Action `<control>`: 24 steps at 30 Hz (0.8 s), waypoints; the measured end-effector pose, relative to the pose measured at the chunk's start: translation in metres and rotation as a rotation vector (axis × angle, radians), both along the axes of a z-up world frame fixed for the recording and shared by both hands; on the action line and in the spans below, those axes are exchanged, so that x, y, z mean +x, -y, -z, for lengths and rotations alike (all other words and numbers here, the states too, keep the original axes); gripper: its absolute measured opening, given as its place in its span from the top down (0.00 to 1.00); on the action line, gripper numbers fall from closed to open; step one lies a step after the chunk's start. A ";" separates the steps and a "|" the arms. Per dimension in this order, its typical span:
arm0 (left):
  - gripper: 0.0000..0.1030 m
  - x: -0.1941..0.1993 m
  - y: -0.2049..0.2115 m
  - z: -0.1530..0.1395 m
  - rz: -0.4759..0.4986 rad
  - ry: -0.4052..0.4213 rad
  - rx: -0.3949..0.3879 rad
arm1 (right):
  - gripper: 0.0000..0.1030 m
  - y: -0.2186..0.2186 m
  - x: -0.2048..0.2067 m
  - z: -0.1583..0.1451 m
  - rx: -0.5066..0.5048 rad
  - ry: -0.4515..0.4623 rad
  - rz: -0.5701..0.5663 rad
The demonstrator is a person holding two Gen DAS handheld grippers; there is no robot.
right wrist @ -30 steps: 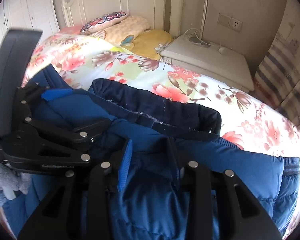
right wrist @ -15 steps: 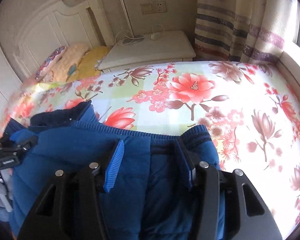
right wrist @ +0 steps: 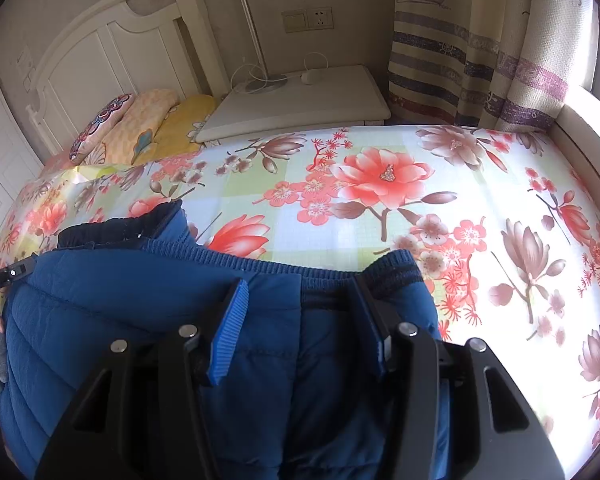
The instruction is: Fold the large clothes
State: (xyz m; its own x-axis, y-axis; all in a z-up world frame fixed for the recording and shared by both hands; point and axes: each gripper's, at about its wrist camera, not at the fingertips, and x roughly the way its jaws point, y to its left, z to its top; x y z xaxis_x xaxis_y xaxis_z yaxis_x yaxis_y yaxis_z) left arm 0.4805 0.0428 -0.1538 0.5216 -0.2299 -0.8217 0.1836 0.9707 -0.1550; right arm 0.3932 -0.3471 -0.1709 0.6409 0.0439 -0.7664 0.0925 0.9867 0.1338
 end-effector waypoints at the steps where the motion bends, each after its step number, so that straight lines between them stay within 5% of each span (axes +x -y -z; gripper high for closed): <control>1: 0.04 0.002 0.004 0.001 0.001 0.000 0.022 | 0.51 0.000 0.000 0.000 0.002 0.001 0.000; 6: 0.04 0.000 -0.023 0.000 -0.033 0.014 -0.158 | 0.50 0.004 -0.001 0.000 0.031 0.007 0.000; 9: 0.04 0.000 -0.023 0.000 -0.027 0.013 -0.164 | 0.50 0.007 -0.002 0.000 0.058 0.010 0.002; 12: 0.04 0.001 -0.014 -0.003 -0.032 0.001 -0.117 | 0.50 0.004 0.000 -0.001 0.043 -0.003 -0.003; 16: 0.04 -0.018 0.017 -0.033 -0.065 0.116 0.116 | 0.47 -0.018 -0.004 -0.024 -0.096 -0.014 0.000; 19: 0.04 -0.036 0.053 -0.057 0.007 0.191 0.125 | 0.44 -0.058 -0.014 -0.049 -0.112 0.067 -0.103; 24: 0.04 -0.034 0.109 -0.050 0.077 0.188 0.261 | 0.44 -0.153 -0.003 -0.041 -0.346 0.013 -0.325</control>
